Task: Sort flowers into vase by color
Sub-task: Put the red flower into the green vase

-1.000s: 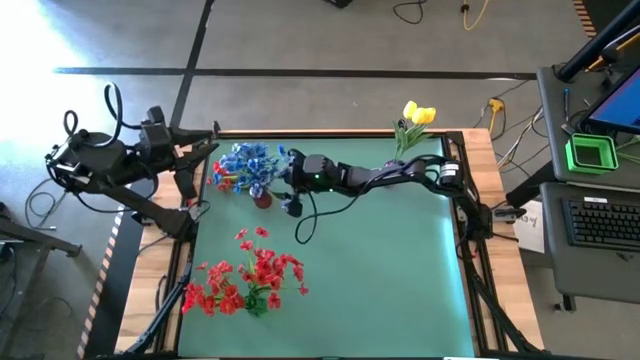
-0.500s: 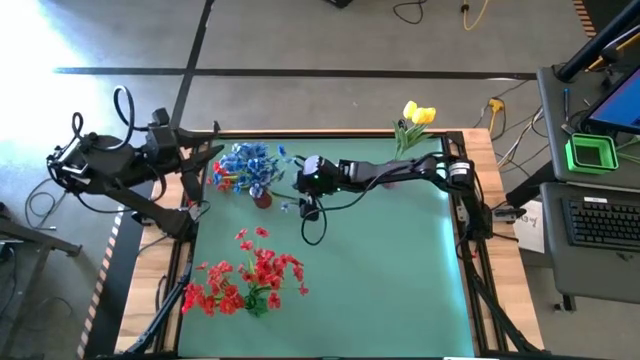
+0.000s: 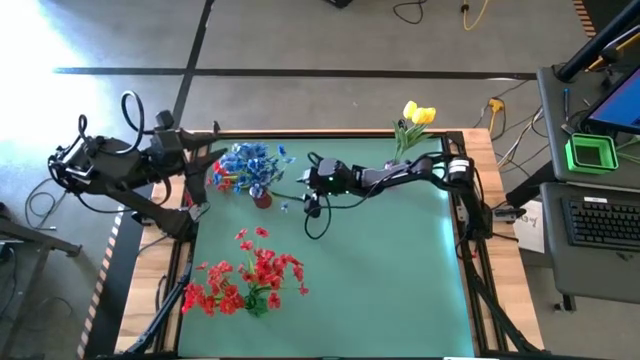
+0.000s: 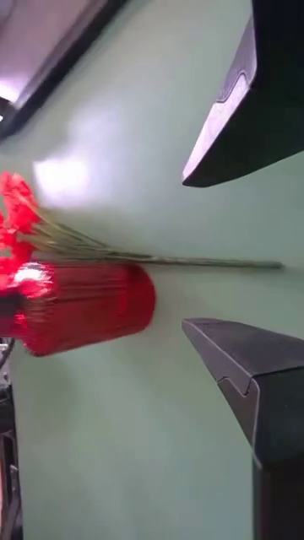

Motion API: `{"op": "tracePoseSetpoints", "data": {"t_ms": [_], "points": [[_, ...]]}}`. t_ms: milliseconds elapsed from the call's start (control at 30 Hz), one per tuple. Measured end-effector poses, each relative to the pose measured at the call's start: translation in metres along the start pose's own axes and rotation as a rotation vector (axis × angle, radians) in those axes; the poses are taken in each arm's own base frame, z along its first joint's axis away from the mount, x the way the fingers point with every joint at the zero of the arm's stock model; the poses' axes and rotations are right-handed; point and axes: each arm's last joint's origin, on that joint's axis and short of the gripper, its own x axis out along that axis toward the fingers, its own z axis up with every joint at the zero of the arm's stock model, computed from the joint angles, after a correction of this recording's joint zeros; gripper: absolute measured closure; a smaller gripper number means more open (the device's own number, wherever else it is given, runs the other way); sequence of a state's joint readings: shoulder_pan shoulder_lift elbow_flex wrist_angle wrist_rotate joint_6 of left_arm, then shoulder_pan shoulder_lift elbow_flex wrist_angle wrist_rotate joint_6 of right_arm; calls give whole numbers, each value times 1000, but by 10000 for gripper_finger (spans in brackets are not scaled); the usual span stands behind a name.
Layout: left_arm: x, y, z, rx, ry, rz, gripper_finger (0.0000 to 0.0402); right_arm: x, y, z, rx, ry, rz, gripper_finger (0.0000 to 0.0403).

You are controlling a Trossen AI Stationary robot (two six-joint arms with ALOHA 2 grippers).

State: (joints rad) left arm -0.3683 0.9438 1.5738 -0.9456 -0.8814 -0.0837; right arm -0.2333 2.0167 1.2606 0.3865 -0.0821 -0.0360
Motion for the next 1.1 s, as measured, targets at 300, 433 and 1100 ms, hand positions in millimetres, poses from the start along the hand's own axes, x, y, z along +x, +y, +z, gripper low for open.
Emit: {"op": "tracePoseSetpoints", "data": {"t_ms": [300,433,1100], "points": [[-4,5,5,33,-48,0,279,15,3,-14,5,-20,0,163],[-4,5,5,39,-51,0,279,28,1,-17,9,-19,-9,166],[-3,3,4,52,-40,-1,279,74,-6,-43,42,96,-30,227]]}}
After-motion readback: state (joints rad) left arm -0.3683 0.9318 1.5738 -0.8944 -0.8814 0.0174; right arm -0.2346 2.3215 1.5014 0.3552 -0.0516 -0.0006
